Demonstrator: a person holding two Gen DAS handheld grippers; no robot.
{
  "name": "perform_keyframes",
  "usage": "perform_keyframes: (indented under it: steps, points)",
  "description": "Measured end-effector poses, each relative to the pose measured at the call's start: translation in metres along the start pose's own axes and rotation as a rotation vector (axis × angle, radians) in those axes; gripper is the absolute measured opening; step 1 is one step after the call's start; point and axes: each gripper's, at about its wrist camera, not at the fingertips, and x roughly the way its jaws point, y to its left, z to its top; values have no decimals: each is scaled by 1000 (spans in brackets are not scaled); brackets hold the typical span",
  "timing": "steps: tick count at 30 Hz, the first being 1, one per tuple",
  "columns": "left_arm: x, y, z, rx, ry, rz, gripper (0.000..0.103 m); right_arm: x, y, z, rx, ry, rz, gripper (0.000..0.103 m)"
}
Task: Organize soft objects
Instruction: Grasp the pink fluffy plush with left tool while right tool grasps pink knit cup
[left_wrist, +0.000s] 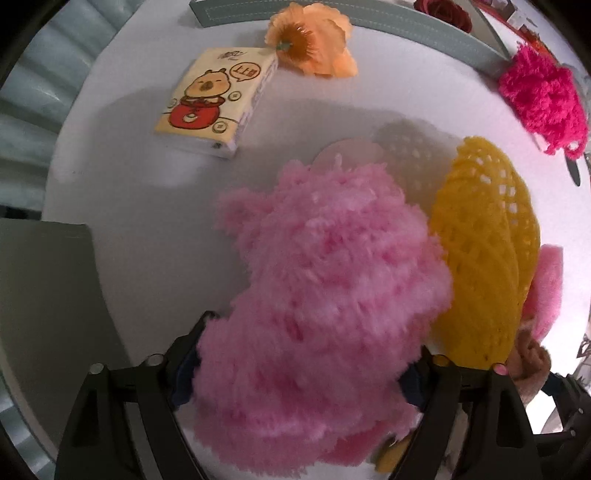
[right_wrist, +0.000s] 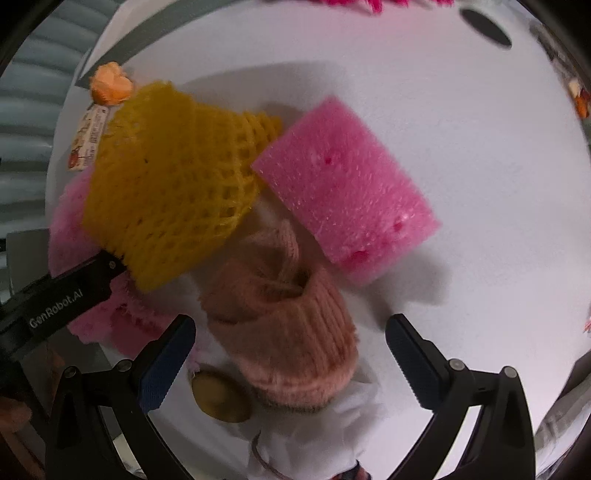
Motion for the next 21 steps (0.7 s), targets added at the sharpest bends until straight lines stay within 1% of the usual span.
perform_keyframes:
  steps: [3,4,5,9,11,13,15,16,17,18,19,20,21]
  points:
    - [6,6,1,-27,3,4,102,-3,0,2,32,-22,10,103]
    - [7,8,1,-42,4,-21,102,-3,-1,1,46,-29,14,103]
    - [7,11,1,-50,-3,-28,102,-3,0,2,49,-31,14,103]
    - [5,8,-2,-46,-32,-21,102,-3,1,4,39,-15,-7,103]
    - [4,7,-9,-47,-41,-20,103,-1,4,7,47,-18,1,103]
    - [5,8,-14,-46,-23,-20,103,-5,-1,6,84,-49,23,103]
    - [4,6,-16,-28,13,-15,103,-6,-2,7,80,-53,12,102]
    - [4,5,-16,-18,20,-7,103,-5,3,7,59,-48,-19,99]
    - [2,3,-17,0,10,20,102,-6,4,6,46,-47,-36,97]
    - [-1,1,-18,18,-5,44,99,-7,7,5,28,-48,-58,91]
    - [-5,-4,-21,55,-31,69,95,-10,10,3,5,-59,-78,79]
    - [-8,-8,-24,82,-45,74,86,-14,11,2,-7,-70,-63,72]
    - [-11,-12,-29,110,-54,65,73,-16,12,2,-14,-69,-37,63]
